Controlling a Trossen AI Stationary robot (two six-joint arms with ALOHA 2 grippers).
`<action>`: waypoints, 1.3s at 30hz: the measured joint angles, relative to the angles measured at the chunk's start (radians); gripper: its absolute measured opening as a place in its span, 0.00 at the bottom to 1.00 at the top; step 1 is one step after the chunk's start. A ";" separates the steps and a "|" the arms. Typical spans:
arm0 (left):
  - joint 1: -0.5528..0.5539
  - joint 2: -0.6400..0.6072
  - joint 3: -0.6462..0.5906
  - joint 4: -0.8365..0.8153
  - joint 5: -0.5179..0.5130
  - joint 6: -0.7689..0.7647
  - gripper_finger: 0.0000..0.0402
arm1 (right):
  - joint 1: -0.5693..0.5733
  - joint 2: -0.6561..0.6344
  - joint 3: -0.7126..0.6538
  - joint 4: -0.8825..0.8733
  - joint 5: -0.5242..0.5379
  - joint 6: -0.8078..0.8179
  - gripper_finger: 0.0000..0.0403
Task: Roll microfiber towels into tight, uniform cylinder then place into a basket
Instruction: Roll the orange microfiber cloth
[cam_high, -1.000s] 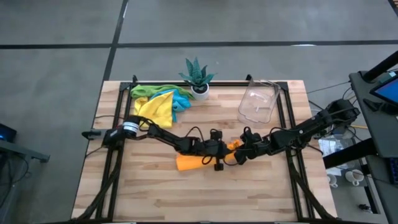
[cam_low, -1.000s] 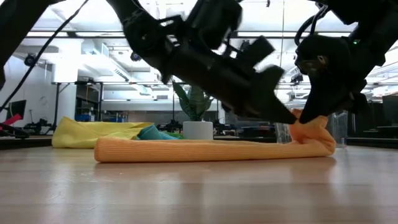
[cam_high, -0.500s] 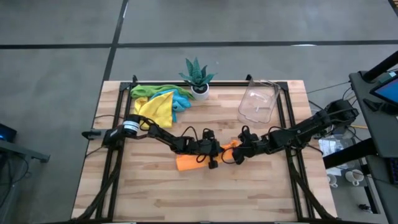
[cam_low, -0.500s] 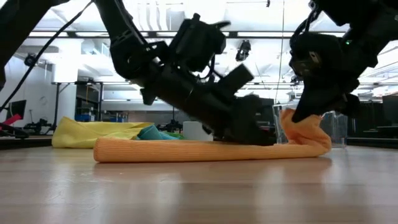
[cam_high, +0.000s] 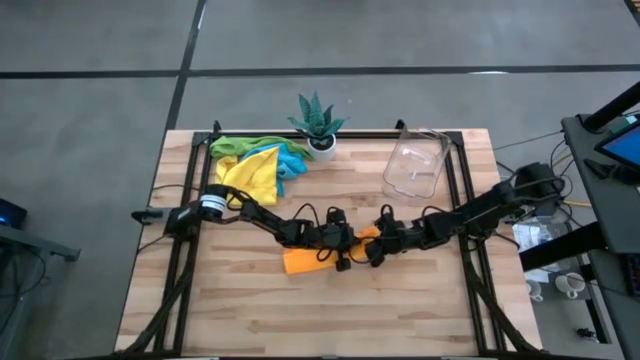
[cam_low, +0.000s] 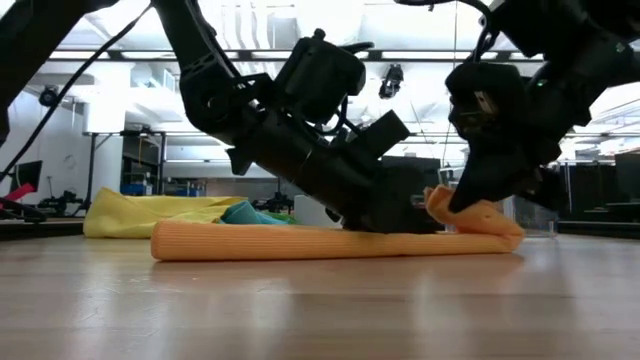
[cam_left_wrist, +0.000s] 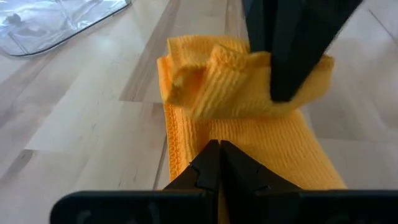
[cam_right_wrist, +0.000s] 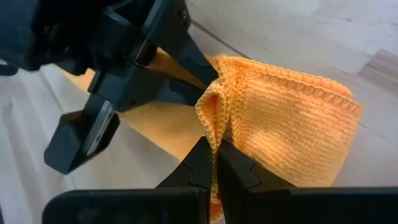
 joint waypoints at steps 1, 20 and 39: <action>0.000 0.000 0.000 -0.001 0.000 0.000 0.00 | -0.003 0.008 0.000 0.009 0.000 0.004 0.02; 0.002 -0.014 0.003 -0.043 -0.002 0.031 0.00 | -0.019 0.027 0.000 0.062 0.016 -0.009 0.26; 0.008 -0.091 -0.004 -0.130 -0.038 0.068 0.00 | -0.017 0.022 0.000 0.107 0.012 -0.118 0.53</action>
